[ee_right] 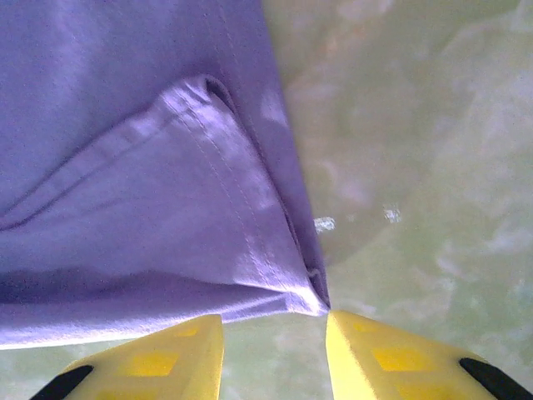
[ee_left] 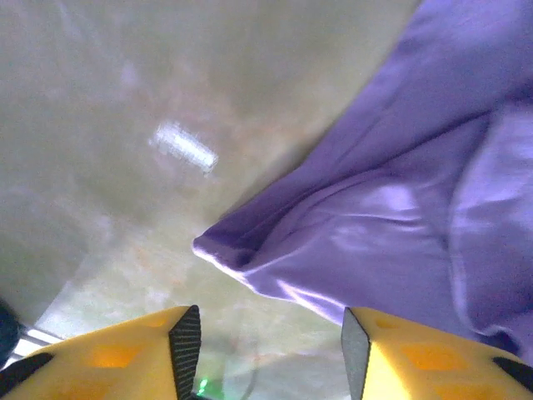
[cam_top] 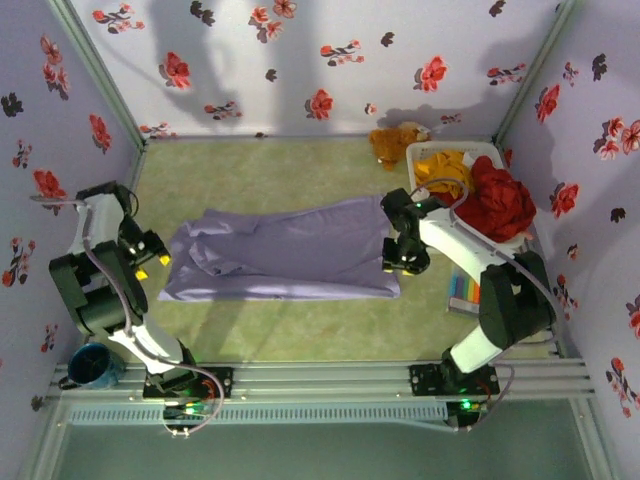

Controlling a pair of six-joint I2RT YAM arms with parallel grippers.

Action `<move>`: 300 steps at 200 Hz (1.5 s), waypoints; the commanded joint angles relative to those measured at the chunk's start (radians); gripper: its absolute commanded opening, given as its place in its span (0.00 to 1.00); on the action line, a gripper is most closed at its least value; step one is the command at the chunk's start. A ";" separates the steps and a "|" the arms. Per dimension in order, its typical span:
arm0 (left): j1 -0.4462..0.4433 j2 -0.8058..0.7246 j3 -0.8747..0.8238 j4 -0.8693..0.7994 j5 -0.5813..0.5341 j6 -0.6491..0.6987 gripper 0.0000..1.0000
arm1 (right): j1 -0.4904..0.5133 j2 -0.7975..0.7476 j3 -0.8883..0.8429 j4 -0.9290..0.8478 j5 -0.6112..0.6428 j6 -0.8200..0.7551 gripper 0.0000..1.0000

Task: Fold and stack the t-shirts

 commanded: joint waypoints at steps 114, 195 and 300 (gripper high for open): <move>-0.181 0.119 0.022 0.036 0.123 -0.069 0.57 | -0.035 0.272 0.146 0.161 -0.056 -0.220 0.36; -0.181 0.146 0.029 0.035 0.114 -0.060 0.58 | -0.035 0.257 0.131 0.139 0.012 -0.188 0.03; -0.180 0.158 -0.049 0.105 0.089 -0.072 0.58 | -0.048 0.113 -0.034 0.218 0.142 -0.044 0.00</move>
